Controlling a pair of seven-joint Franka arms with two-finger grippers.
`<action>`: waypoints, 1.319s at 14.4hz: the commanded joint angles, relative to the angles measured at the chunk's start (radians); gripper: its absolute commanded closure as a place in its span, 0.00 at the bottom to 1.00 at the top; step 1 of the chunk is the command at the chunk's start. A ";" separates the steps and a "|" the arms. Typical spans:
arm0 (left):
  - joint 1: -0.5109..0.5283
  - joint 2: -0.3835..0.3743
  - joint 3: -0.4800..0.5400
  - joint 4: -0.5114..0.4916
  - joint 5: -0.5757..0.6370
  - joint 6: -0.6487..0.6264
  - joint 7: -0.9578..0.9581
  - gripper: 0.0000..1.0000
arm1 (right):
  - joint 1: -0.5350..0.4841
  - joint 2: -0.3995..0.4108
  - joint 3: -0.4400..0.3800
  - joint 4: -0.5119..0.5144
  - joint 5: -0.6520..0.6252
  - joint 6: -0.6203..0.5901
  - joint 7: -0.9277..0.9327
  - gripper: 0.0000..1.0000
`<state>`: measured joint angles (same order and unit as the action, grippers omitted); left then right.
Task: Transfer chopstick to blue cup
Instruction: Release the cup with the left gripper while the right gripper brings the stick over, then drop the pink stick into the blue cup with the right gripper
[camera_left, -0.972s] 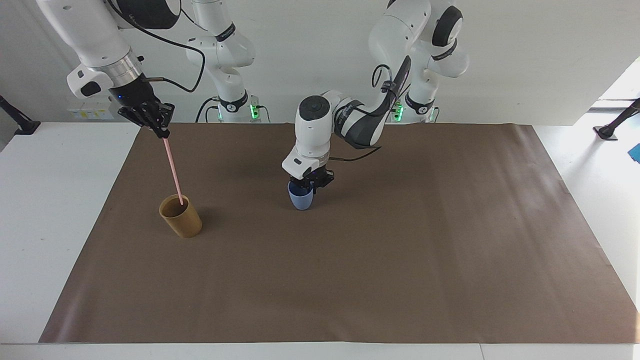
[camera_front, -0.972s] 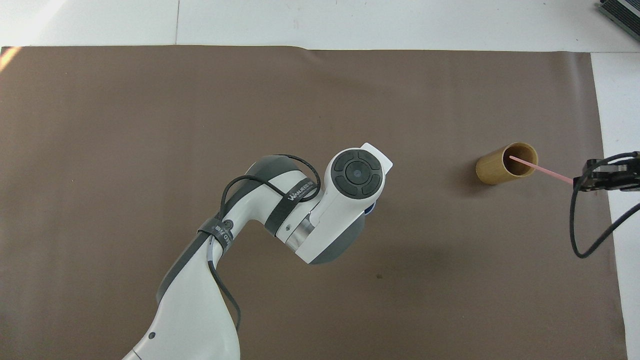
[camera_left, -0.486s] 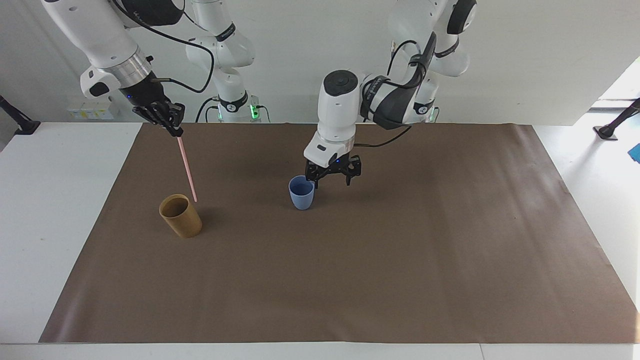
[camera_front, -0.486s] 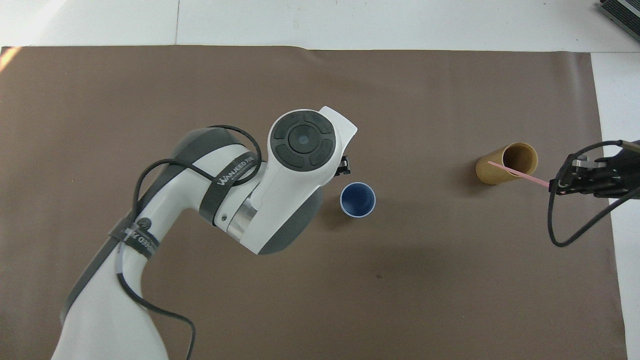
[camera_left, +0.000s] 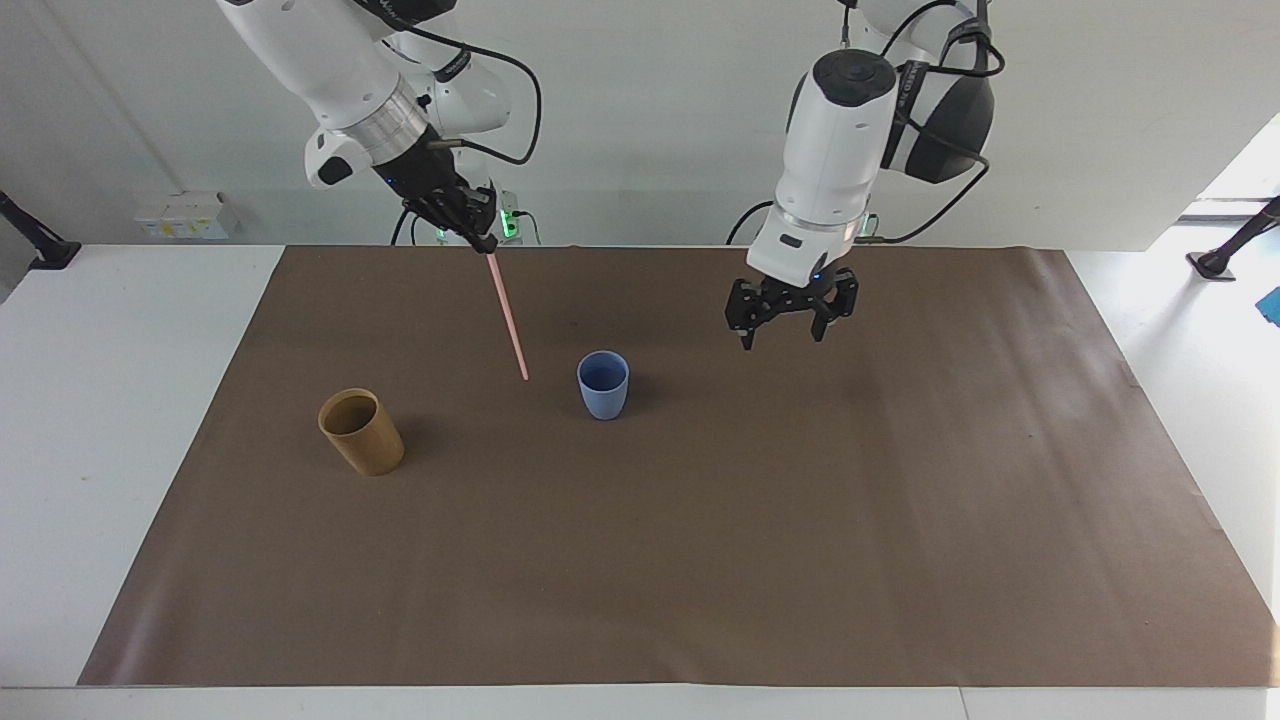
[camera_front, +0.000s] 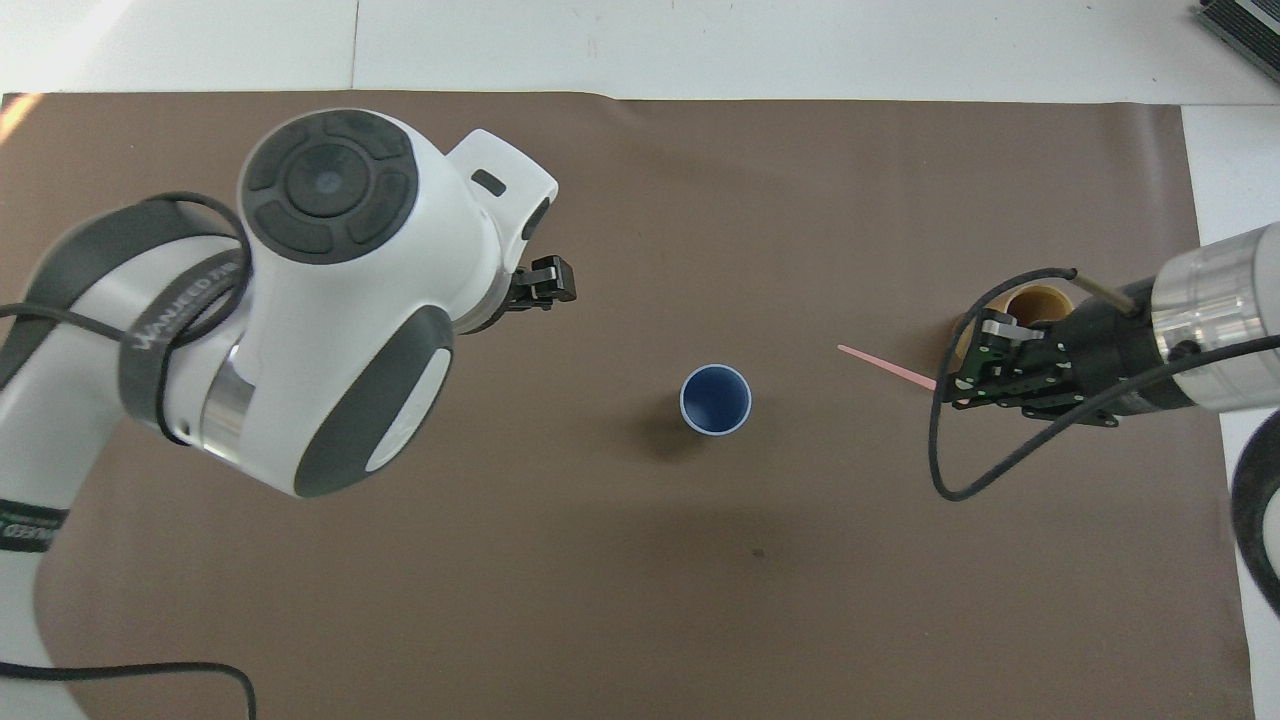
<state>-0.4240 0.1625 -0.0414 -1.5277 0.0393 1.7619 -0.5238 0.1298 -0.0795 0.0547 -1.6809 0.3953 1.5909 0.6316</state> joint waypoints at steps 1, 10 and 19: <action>0.095 -0.083 -0.012 -0.077 0.016 -0.038 0.154 0.00 | 0.051 -0.011 0.004 -0.003 0.039 0.007 0.114 1.00; 0.356 -0.140 -0.012 -0.077 0.005 -0.133 0.590 0.00 | 0.148 -0.005 0.007 -0.140 -0.016 0.089 0.154 1.00; 0.375 -0.241 -0.005 -0.060 -0.045 -0.249 0.582 0.00 | 0.191 0.107 0.010 -0.187 -0.084 0.322 0.154 0.21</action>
<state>-0.0664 -0.0181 -0.0448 -1.5700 0.0126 1.5522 0.0512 0.3171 0.0363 0.0633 -1.8745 0.3268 1.9076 0.7758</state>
